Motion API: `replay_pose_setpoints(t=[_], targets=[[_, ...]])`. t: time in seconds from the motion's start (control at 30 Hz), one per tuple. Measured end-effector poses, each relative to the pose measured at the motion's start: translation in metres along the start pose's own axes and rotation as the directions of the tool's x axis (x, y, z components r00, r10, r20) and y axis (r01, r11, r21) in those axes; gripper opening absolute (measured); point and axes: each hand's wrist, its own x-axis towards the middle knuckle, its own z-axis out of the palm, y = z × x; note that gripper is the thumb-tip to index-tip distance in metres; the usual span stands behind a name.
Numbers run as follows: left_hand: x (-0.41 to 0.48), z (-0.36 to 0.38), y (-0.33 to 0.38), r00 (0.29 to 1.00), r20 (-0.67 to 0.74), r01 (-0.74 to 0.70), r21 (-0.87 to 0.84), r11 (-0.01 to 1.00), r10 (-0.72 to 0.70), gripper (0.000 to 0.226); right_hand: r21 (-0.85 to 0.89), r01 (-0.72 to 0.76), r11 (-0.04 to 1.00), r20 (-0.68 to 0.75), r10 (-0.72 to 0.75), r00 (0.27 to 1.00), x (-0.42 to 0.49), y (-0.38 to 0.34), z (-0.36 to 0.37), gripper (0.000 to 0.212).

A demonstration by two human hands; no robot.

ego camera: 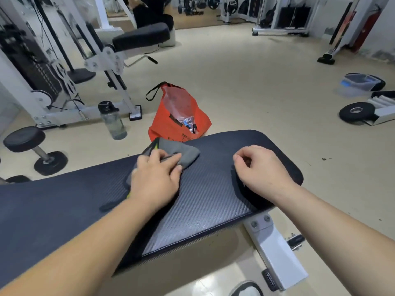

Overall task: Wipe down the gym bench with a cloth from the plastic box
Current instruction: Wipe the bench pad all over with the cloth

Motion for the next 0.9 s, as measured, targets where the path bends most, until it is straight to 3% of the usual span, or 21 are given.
replay_pose_setpoints(t=[0.07, 0.13, 0.23, 0.27, 0.3, 0.33, 0.4, 0.43, 0.47, 0.53, 0.6, 0.67, 0.73, 0.77, 0.83, 0.87, 0.9], targets=[[-0.038, -0.005, 0.009, 0.999, -0.046, 0.012, 0.029, 1.0, -0.011, 0.04, 0.002, 0.032, 0.999, 0.041, -0.032, 0.999, -0.001, -0.011, 0.004, 0.023], [-0.087, -0.015, 0.015, 0.981, -0.052, -0.188, 0.005, 0.982, 0.188, 0.041, -0.001, 0.077, 0.997, 0.079, -0.076, 0.994, 0.0, -0.023, 0.011, 0.024], [-0.101, -0.037, -0.017, 0.825, 0.079, -0.548, -0.135, 0.825, 0.56, 0.039, 0.007, 0.131, 0.991, 0.173, -0.13, 0.976, -0.004, -0.045, 0.022, 0.024], [-0.09, -0.043, -0.033, 0.778, 0.123, -0.605, -0.12, 0.787, 0.616, 0.039, 0.015, 0.142, 0.99, 0.203, -0.142, 0.969, -0.005, -0.051, 0.024, 0.024], [-0.079, -0.046, -0.048, 0.781, 0.133, -0.608, -0.058, 0.792, 0.61, 0.038, 0.02, 0.153, 0.988, 0.224, -0.154, 0.962, -0.006, -0.057, 0.026, 0.023], [-0.069, -0.046, -0.062, 0.848, 0.106, -0.523, 0.011, 0.852, 0.519, 0.038, 0.023, 0.16, 0.987, 0.239, -0.16, 0.958, -0.006, -0.062, 0.027, 0.023], [-0.059, -0.041, -0.077, 0.994, -0.036, -0.098, 0.077, 0.992, 0.101, 0.039, 0.031, 0.16, 0.987, 0.263, -0.163, 0.951, -0.003, -0.069, 0.029, 0.024], [-0.061, -0.038, -0.072, 0.991, -0.082, 0.115, 0.082, 0.99, -0.109, 0.04, 0.035, 0.157, 0.987, 0.274, -0.161, 0.948, -0.001, -0.072, 0.03, 0.024], [-0.069, -0.034, -0.061, 0.974, -0.104, 0.213, 0.122, 0.969, -0.201, 0.041, 0.037, 0.153, 0.988, 0.285, -0.157, 0.945, 0.001, -0.075, 0.033, 0.024], [-0.095, -0.033, -0.033, 0.988, -0.095, 0.139, 0.177, 0.974, -0.124, 0.044, 0.037, 0.152, 0.988, 0.305, -0.156, 0.94, 0.005, -0.082, 0.039, 0.024], [-0.124, -0.042, -0.02, 0.991, -0.027, -0.129, 0.092, 0.987, 0.132, 0.046, 0.031, 0.171, 0.985, 0.309, -0.172, 0.935, 0.008, -0.091, 0.047, 0.025], [-0.132, -0.057, -0.035, 0.918, 0.092, -0.385, -0.031, 0.922, 0.387, 0.044, 0.026, 0.2, 0.979, 0.322, -0.198, 0.926, 0.01, -0.101, 0.055, 0.026], [-0.119, -0.064, -0.067, 0.878, 0.137, -0.458, -0.037, 0.888, 0.459, 0.041, 0.03, 0.213, 0.976, 0.337, -0.211, 0.917, 0.01, -0.109, 0.062, 0.028], [-0.111, -0.065, -0.08, 0.92, 0.121, -0.376, 0.001, 0.927, 0.373, 0.042, 0.031, 0.218, 0.975, 0.342, -0.215, 0.915, 0.01, -0.111, 0.064, 0.029], [-0.095, -0.06, -0.092, 1.0, 0.001, 0.013, 0.045, 0.999, -0.013, 0.045, 0.026, 0.23, 0.973, 0.349, -0.225, 0.91, 0.01, -0.114, 0.066, 0.029], [-0.092, -0.056, -0.085, 0.978, -0.044, 0.208, 0.062, 0.976, -0.206, 0.046, 0.023, 0.231, 0.973, 0.351, -0.224, 0.909, 0.01, -0.114, 0.066, 0.03], [-0.093, -0.051, -0.072, 0.955, -0.059, 0.297, 0.105, 0.949, -0.292, 0.047, 0.02, 0.226, 0.974, 0.348, -0.218, 0.911, 0.011, -0.112, 0.065, 0.029]])
